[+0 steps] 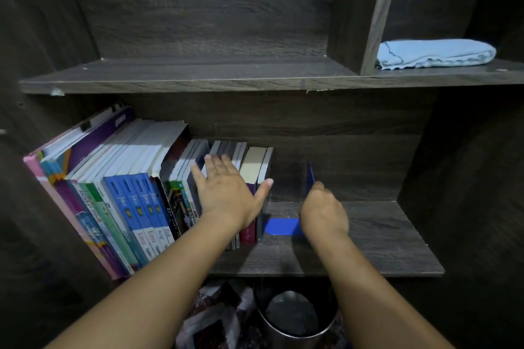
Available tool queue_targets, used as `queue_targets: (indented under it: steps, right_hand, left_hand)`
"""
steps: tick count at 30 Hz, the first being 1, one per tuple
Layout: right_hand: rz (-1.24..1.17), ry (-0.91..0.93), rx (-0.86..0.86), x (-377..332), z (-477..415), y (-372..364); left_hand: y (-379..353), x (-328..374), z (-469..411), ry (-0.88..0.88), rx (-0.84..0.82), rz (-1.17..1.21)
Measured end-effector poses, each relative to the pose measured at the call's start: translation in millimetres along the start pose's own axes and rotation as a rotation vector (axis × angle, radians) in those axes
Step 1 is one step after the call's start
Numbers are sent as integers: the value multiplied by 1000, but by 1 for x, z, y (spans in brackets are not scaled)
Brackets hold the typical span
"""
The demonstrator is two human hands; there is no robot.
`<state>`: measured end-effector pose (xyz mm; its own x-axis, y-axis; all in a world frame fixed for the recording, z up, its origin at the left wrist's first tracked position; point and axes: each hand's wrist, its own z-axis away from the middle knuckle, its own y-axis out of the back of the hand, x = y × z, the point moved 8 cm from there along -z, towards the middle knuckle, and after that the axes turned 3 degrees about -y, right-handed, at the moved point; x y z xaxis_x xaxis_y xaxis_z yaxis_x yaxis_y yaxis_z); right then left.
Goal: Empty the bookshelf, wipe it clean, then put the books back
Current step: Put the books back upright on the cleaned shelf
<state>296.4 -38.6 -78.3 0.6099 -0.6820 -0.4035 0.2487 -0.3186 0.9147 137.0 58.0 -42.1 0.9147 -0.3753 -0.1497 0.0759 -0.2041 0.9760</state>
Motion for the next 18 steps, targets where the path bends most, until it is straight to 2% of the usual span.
queue_targets:
  steps: [8, 11, 18]
  right_hand:
    - [-23, -12, -14, 1, 0, 0]
    - [-29, -19, -22, 2, -1, 1]
    - [-37, -22, -60, 3, -5, 0]
  left_hand:
    - [5, 7, 1, 103, 91, 207]
    - [5, 6, -3, 170, 30, 297]
    - [-2, 2, -23, 265, -200, 236]
